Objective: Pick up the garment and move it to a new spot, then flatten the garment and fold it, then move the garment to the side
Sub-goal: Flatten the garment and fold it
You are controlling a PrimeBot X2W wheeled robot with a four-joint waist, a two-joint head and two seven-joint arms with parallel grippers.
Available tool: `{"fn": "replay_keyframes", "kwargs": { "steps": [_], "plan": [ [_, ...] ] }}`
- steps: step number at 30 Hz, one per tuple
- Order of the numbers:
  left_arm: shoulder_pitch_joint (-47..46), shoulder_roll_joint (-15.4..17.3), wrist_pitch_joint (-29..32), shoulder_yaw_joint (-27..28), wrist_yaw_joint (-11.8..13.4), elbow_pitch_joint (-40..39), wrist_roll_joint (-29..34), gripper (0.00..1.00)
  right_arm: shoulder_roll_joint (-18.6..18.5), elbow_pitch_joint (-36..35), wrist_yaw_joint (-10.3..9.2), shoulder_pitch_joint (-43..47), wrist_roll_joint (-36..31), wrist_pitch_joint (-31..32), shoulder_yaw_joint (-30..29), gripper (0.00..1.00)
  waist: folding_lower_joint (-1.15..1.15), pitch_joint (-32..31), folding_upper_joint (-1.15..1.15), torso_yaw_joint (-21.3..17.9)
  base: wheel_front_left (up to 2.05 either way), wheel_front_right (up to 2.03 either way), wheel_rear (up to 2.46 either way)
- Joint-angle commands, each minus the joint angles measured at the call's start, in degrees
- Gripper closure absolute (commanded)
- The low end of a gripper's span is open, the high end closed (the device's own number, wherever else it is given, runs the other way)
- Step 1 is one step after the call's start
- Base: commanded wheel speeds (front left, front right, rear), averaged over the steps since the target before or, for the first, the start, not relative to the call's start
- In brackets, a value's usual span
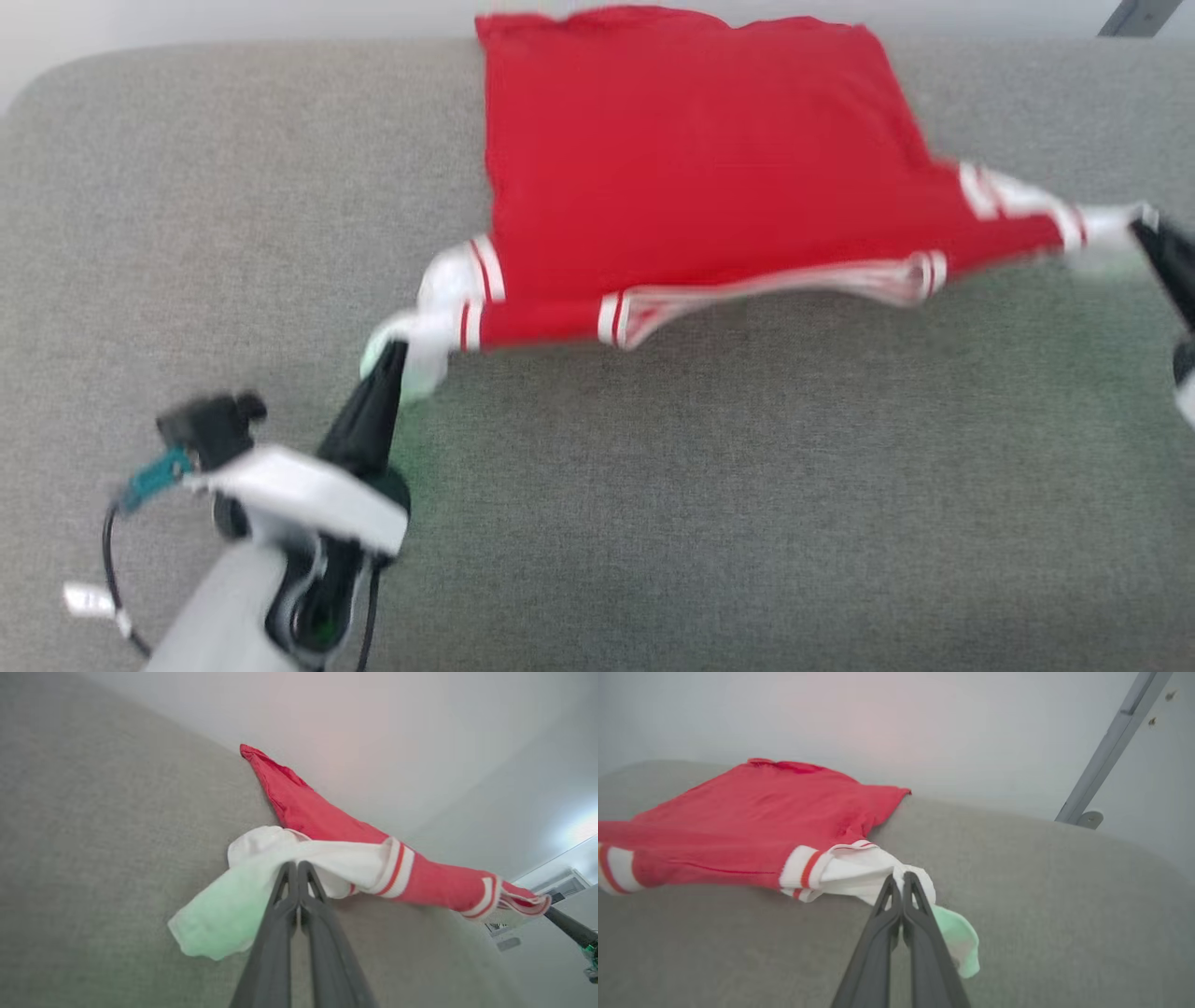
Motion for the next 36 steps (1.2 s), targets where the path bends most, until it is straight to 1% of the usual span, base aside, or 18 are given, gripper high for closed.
{"fn": "replay_keyframes", "kwargs": {
  "steps": [1,2,4,6,9,11,15,18,20,22,24,27,32,36],
  "plan": [
    [1.2,0.9,-0.4,0.9,0.2,-0.5,0.3,1.0,-1.7,-0.6,-0.34,1.6,0.7,0.7,-0.6,1.0,0.0,-0.6,0.0,-0.3,0.0,0.0,0.0],
    [3.1,0.9,-0.4,0.9,0.2,-1.7,-0.2,1.0,-3.2,-2.7,-0.34,3.7,1.0,1.5,-0.8,1.0,0.0,-0.8,0.0,-0.3,0.0,0.0,0.0],
    [6.3,2.0,-0.4,0.3,0.2,-3.8,0.9,1.0,-5.7,-6.7,-0.34,8.1,2.9,3.8,-1.7,1.0,0.0,-1.1,0.0,-0.5,0.0,0.0,0.0],
    [9.0,2.1,-0.4,0.5,0.2,-5.3,0.7,1.0,-7.9,-10.7,-0.34,12.0,4.0,5.9,-2.5,1.0,0.0,-1.2,0.0,-0.6,0.0,0.0,0.0],
    [12.0,2.8,-0.4,-0.4,0.2,-6.5,1.4,1.0,-10.8,-16.7,-0.33,17.8,5.9,9.0,-3.6,1.0,0.0,-1.0,0.0,-0.8,0.0,0.0,0.0],
    [13.6,3.3,-0.4,0.1,0.2,-7.6,1.4,1.0,-12.5,-20.5,-0.32,21.2,7.0,10.5,-4.6,1.0,0.0,-0.8,0.0,-1.1,0.0,0.0,0.0],
    [18.0,4.5,-0.4,0.6,0.2,-10.4,0.5,1.0,-15.6,-26.7,-0.32,27.7,8.5,12.8,-6.7,1.0,0.0,-0.3,0.0,-1.5,0.0,0.0,0.0],
    [20.8,5.6,-0.1,0.5,0.8,-13.0,0.2,1.0,-17.3,-30.2,-0.32,31.9,9.5,13.8,-8.5,1.0,0.0,0.0,0.0,-1.6,0.0,0.0,0.0],
    [22.2,6.4,0.2,0.2,1.6,-14.9,1.1,1.0,-18.1,-31.7,-0.32,34.2,9.8,14.1,-10.1,1.0,0.0,0.3,0.0,-1.6,0.0,0.0,0.0],
    [22.9,6.7,0.3,0.2,2.4,-16.4,1.4,1.0,-17.7,-32.2,-0.32,35.8,9.9,13.4,-12.1,1.0,0.0,0.5,0.0,-1.4,0.0,0.0,0.0],
    [22.6,6.5,0.4,-0.2,3.1,-17.0,1.9,1.0,-16.8,-32.3,-0.31,37.2,8.4,14.3,-13.1,1.0,0.0,0.7,0.0,-1.1,0.0,0.0,0.0],
    [21.0,5.6,0.6,-1.0,3.4,-16.9,2.8,1.0,-13.6,-32.7,-0.24,37.6,6.4,17.1,-14.1,1.0,0.0,0.7,0.0,-1.0,0.0,0.0,0.0],
    [19.6,4.2,0.5,-2.8,3.0,-15.1,4.6,1.0,-6.8,-30.0,-0.2,36.4,1.4,22.7,-15.2,1.0,0.0,1.7,0.0,-0.8,0.0,0.0,0.0],
    [18.3,3.4,0.4,-3.5,2.8,-13.6,5.4,1.0,-2.2,-27.6,-0.2,36.2,-2.8,26.3,-16.4,1.0,0.0,2.6,0.0,-0.4,0.0,0.0,0.0]
  ]
}}
